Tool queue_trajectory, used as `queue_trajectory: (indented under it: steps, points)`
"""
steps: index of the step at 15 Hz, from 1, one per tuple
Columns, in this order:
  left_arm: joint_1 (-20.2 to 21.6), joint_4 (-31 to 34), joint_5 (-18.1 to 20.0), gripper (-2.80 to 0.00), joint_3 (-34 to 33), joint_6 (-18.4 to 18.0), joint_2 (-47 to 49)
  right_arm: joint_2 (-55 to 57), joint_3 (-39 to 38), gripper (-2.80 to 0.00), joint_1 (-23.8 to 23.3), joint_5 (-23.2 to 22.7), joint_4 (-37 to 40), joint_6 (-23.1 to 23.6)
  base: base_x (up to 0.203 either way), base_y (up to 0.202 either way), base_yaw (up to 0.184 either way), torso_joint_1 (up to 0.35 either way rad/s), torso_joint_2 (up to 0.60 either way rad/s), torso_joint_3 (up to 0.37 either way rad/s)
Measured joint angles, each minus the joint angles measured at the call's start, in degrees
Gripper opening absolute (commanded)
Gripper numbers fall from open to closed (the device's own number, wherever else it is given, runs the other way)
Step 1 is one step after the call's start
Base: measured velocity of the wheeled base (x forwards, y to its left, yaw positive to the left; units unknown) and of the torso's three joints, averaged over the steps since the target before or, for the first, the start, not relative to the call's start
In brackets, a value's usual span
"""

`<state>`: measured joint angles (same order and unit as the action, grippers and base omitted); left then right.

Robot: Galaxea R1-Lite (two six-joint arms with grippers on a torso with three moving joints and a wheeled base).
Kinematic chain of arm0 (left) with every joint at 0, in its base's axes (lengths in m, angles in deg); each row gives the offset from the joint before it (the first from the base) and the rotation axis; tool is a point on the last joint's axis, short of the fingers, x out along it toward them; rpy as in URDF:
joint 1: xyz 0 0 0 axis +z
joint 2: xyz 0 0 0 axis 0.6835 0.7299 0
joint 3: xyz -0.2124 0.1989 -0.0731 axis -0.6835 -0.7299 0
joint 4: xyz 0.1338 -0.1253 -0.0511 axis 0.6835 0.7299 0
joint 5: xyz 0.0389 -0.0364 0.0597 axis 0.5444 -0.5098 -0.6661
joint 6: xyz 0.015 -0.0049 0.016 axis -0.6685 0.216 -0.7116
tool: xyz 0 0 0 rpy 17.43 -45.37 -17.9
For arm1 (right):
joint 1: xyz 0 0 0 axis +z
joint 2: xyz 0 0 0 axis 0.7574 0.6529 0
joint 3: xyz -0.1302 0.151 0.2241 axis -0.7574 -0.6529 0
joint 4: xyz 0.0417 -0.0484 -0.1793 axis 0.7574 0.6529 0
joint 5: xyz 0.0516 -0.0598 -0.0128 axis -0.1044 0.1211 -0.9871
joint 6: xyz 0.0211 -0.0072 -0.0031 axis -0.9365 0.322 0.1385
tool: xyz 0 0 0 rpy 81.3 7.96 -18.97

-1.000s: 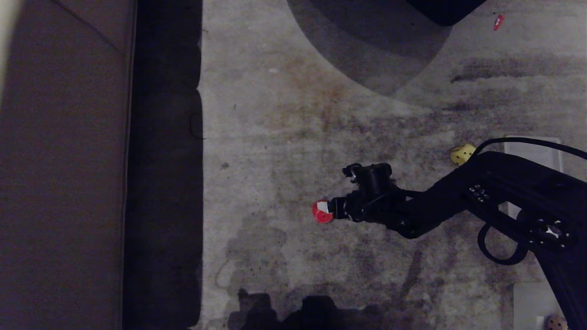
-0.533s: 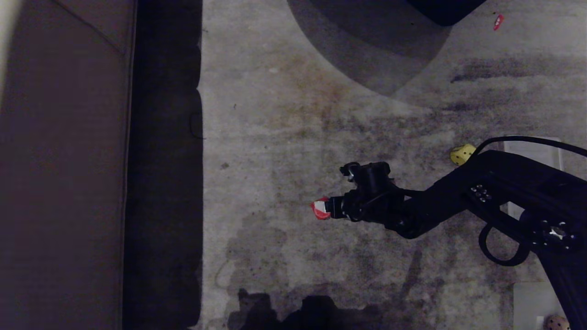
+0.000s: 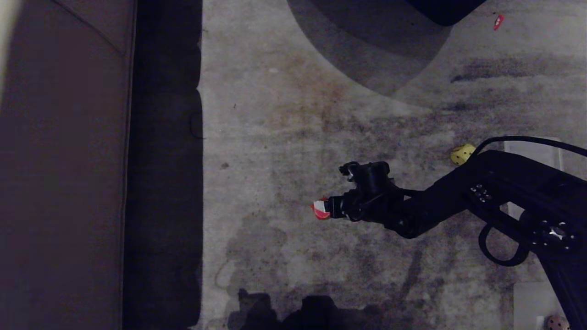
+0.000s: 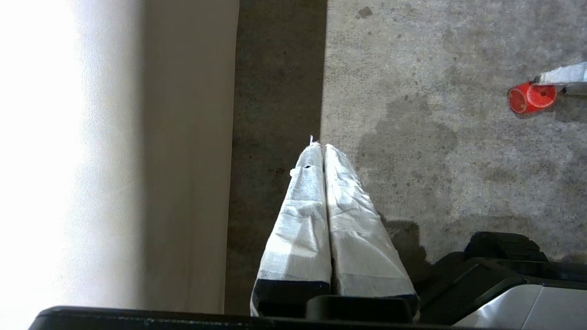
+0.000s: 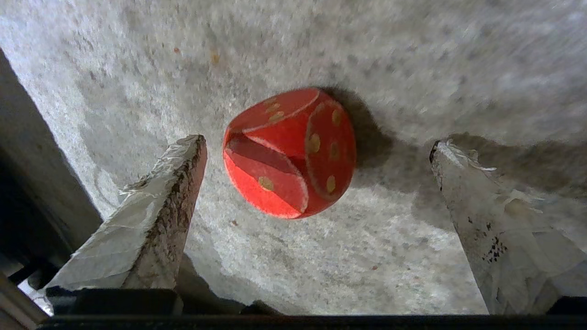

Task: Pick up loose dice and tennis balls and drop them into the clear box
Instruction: Pick up toys out of the box

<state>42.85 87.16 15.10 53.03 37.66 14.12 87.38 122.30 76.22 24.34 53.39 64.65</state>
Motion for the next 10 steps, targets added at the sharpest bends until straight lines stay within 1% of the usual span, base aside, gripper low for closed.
queue_trajectory:
  steps: [4, 10]
  points:
    - [0.0, 0.0, 0.0, -2.80, 0.0, 0.0, 0.0, 0.8, 0.5, 0.00, 0.3, -0.9, -0.1, 0.1, 0.000, 0.000, 0.000, 0.000, 0.00, 0.000]
    - [0.0, 0.0, 0.0, -2.80, 0.0, 0.0, 0.0, 2.4, 0.8, 0.00, -0.4, -0.8, -0.6, 0.3, 0.000, 0.000, 0.000, 0.000, 0.00, 0.000]
